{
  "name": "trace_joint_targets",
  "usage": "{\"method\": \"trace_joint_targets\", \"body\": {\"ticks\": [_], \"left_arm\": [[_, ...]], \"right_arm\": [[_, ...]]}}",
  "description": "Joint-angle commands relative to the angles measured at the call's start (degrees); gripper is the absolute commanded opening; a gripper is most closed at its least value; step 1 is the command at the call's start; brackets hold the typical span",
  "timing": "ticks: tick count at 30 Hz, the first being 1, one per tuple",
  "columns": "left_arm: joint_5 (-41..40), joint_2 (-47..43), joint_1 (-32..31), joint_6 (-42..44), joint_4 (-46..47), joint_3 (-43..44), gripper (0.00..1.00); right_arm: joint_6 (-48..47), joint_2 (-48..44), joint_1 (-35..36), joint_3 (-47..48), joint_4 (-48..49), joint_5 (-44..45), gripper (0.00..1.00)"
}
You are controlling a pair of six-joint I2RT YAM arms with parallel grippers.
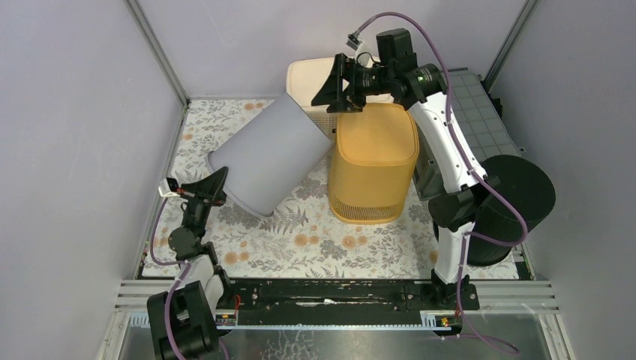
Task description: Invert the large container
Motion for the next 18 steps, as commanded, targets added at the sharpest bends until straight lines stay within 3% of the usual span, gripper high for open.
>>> {"method": "trace_joint_targets", "body": {"ticks": [1,18], "left_arm": [[0.4,-0.2,0.0,1.8,7.4,-5.7,0.0],[0.7,3.8,-0.3,4.3,7.4,-3.4,0.0]], "right_arm": [[-4.7,0.5,0.5,2.3,-1.2,3.8,0.79],[-8.4,5.8,5.0,2.4,3.1,1.2,0.79]]}}
